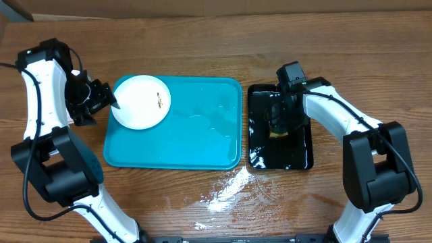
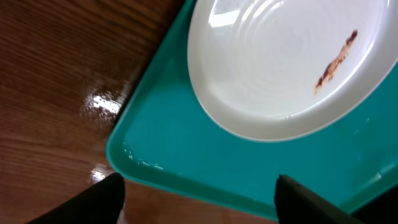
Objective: Clean dirty plates on tray and stack at the side
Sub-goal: 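Reach the left gripper to the remaining white plate's rim on the teal tray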
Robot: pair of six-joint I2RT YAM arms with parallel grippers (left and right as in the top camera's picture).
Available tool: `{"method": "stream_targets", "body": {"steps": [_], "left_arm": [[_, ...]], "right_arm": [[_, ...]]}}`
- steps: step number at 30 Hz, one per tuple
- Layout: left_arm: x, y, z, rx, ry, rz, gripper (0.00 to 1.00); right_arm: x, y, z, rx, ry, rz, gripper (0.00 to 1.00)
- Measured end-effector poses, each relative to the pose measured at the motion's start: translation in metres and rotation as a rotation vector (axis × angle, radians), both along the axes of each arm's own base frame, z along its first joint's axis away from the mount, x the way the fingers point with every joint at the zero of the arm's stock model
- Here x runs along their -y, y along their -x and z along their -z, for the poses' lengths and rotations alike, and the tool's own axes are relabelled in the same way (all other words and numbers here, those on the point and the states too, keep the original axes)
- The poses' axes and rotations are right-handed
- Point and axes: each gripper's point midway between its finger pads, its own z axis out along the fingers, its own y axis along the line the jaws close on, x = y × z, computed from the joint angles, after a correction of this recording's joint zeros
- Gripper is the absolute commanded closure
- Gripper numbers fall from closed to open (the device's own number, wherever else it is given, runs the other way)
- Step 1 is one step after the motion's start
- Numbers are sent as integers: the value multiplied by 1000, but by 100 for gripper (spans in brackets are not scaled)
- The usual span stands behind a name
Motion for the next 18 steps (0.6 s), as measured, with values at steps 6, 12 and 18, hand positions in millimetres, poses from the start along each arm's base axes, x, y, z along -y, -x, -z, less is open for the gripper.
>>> {"method": "stream_targets", "body": {"steps": [6,12,18], "left_arm": [[9,-21,55,73,-59,38,53],[7,-41,72,167,-95,48,62],[8,-37,81,160,-101,65,57]], "right_arm": [[-1,-1,1,7,-7,-2,50],[-2,-2,0,7,-9,-2,51],[-3,-4,0,20,-12,-2,51]]}}
